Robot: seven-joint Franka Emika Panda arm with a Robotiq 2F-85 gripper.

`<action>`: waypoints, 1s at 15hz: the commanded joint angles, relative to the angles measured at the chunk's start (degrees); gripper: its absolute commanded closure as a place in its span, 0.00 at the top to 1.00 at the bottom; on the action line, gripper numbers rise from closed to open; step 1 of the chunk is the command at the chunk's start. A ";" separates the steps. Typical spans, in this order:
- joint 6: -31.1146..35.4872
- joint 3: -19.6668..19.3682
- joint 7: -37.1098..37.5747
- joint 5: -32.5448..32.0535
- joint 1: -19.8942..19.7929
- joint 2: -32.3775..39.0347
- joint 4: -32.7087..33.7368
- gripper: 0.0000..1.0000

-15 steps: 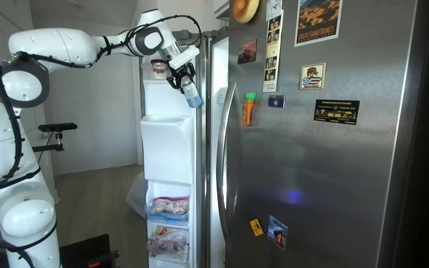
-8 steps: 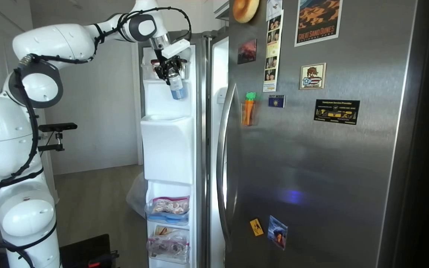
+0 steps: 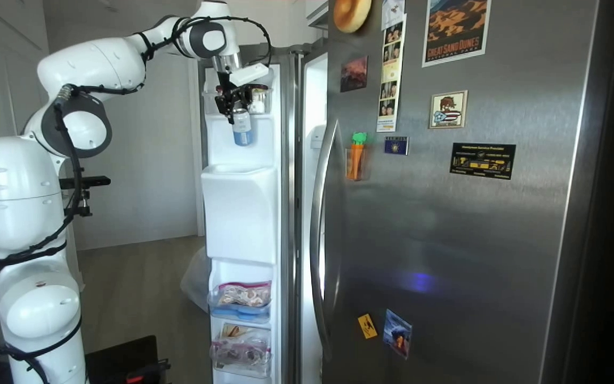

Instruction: Take the can from the chair and put it on the second shelf in the fridge

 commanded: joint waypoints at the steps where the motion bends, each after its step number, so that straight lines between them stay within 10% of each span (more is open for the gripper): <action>1: -3.26 -0.05 -1.24 2.64 -0.12 2.99 4.90 0.47; 15: -7.44 -0.24 -0.34 9.60 -0.64 4.48 2.31 0.47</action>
